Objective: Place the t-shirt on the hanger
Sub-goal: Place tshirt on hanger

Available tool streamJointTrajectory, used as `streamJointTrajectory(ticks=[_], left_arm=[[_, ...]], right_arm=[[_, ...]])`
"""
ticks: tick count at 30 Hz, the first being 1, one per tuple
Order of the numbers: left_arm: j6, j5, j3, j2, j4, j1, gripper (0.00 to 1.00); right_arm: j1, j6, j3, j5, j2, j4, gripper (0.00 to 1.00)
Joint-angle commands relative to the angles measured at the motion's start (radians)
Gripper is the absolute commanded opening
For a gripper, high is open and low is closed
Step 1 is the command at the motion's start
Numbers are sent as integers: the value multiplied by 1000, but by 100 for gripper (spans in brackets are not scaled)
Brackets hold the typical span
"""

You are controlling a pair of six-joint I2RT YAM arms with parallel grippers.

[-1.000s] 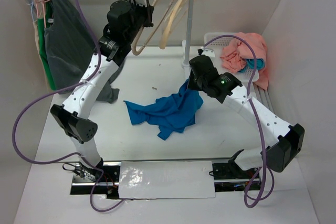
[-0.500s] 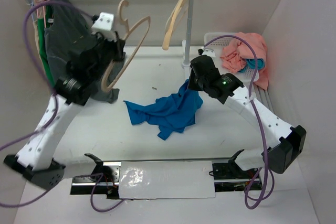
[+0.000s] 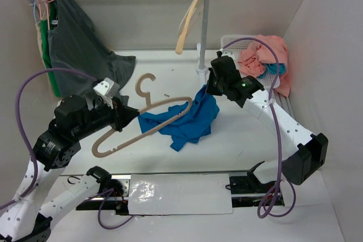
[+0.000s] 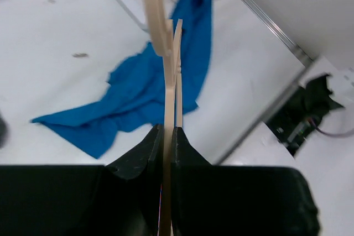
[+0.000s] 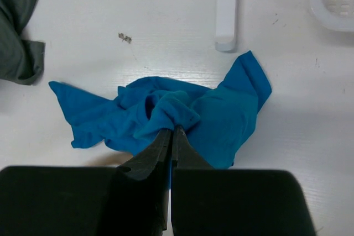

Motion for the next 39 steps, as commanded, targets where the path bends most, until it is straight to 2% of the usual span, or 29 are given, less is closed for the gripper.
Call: streamJointTrajectory(ticks=[1,6,13,17,21,25,39], left_arm=[[-31,233,-2,-14,92,-2,0],[-31,290,-2,24,159,-2,0],[-31,154,7,66,207,-2,0],[-4,131,28,88,227,-2,0],[45,111,56,116,227,-2,0],[45,154,56,158,242,-2,0],[83,105,76,148,222,-2,0]], right_arm=[[-8,-18,11,-38,1,48,0],[-17,-18,20,-47,1,48,0],[-26,-27,30,-47,-8,30,0],[-26,-27,20,-47,-17,30,0],[-26,-27,20,-47,-28,30,0],[-35,-27,11,-56,-37,30,0],[-35,-37,30,-66,-17,21,0]])
